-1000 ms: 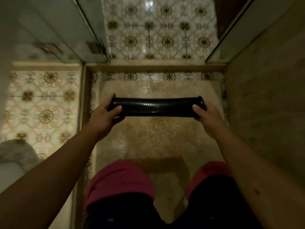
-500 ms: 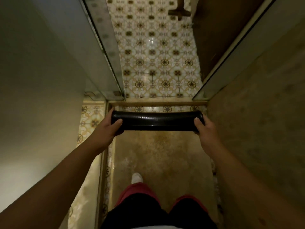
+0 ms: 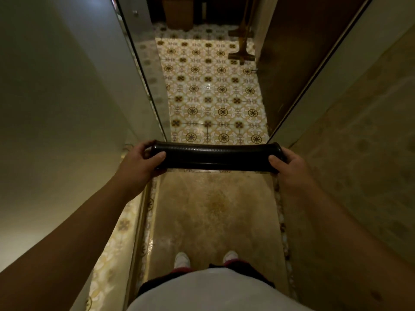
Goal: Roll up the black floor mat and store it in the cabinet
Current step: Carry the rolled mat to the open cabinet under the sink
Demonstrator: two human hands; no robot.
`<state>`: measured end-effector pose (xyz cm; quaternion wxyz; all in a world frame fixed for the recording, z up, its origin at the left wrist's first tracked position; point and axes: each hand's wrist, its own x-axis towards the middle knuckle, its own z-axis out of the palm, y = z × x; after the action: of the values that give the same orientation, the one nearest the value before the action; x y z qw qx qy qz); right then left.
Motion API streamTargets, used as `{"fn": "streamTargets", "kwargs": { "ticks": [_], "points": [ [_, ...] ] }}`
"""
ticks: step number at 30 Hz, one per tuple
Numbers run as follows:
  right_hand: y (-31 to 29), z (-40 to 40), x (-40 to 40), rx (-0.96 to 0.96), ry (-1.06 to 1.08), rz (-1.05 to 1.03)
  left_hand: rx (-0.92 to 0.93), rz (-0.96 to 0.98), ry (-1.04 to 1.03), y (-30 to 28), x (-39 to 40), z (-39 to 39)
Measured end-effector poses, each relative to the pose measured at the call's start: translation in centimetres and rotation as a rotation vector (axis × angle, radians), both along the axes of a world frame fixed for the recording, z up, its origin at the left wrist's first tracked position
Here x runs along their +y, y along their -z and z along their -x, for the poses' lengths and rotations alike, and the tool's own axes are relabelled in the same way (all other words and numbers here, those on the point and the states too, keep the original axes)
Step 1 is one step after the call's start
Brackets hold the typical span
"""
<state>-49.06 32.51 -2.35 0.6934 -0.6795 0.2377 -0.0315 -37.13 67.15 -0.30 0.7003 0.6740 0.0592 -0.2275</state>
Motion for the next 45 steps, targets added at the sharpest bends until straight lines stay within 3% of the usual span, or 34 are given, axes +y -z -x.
{"fn": "streamTargets", "kwargs": {
  "ticks": [25, 37, 45],
  "points": [
    [-2.5, -1.2, -10.5, -0.087, -0.060, -0.116, -0.112, 0.031, -0.007, -2.5, -9.3, 1.0],
    [-0.3, -13.8, -7.9, -0.050, -0.011, -0.095, -0.223, -0.106, 0.081, -1.6, -7.7, -13.1],
    [-1.5, -22.9, -5.6, -0.008, 0.065, -0.085, -0.165, -0.142, 0.094, -1.5, -6.2, -24.3]
  ]
}}
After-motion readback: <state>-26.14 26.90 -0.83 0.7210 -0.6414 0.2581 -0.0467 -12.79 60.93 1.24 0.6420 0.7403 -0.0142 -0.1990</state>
